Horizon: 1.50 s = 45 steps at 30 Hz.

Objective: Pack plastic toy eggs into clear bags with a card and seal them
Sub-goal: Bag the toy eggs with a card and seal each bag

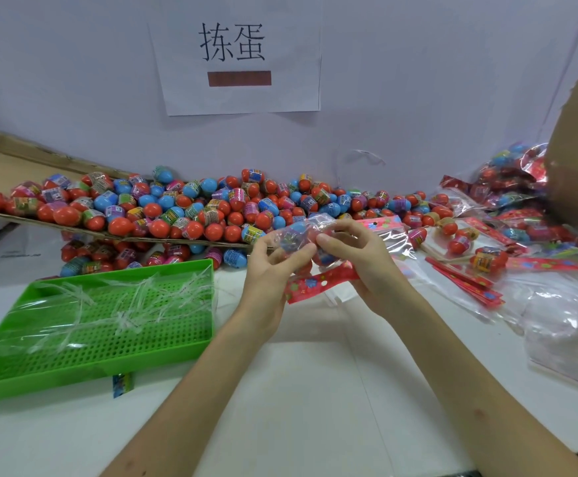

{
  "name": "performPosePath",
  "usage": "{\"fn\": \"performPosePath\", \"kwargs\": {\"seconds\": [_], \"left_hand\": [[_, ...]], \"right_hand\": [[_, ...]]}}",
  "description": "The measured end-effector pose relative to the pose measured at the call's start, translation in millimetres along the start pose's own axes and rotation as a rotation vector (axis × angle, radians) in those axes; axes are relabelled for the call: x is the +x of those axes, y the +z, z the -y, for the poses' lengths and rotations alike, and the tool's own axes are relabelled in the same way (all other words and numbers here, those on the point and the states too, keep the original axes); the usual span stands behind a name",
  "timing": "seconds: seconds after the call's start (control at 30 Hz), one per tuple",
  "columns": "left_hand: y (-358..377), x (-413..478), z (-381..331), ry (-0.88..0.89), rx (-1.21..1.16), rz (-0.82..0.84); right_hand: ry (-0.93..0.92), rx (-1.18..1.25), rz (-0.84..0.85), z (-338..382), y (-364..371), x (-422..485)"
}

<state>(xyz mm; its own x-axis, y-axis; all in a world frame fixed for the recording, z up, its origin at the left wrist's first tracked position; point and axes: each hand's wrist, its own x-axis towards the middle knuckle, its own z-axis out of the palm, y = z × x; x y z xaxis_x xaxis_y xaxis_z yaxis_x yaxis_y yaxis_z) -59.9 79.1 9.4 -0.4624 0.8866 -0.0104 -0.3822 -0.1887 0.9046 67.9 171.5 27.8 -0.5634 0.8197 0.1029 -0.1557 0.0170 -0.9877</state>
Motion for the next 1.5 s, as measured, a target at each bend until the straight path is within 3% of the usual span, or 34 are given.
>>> {"fn": "performPosePath", "kwargs": {"seconds": [0.43, 0.53, 0.63, 0.8, 1.1, 1.5], "left_hand": [[-6.8, 2.2, -2.5, -0.050, -0.017, 0.050], [-7.8, 1.9, -6.1, 0.033, 0.096, 0.087], [-4.2, -1.4, -7.3, 0.140, 0.289, 0.131], [-2.3, -4.9, -7.4, 0.274, 0.324, 0.035], [-3.4, -6.6, -9.4, 0.488, 0.346, 0.045], [-3.2, -7.0, -9.7, 0.526, 0.456, -0.010]], "right_hand": [[0.046, 0.069, 0.044, 3.0, -5.6, 0.4], [0.029, 0.062, 0.004, 3.1, -2.8, -0.6], [-0.118, -0.079, -0.037, 4.7, -3.6, -1.5], [-0.345, -0.262, -0.024, 11.8, -7.6, -2.3], [-0.370, -0.360, 0.052, 17.2, -10.0, -7.6], [-0.307, -0.430, 0.048, 14.9, -8.0, -5.1]]}}
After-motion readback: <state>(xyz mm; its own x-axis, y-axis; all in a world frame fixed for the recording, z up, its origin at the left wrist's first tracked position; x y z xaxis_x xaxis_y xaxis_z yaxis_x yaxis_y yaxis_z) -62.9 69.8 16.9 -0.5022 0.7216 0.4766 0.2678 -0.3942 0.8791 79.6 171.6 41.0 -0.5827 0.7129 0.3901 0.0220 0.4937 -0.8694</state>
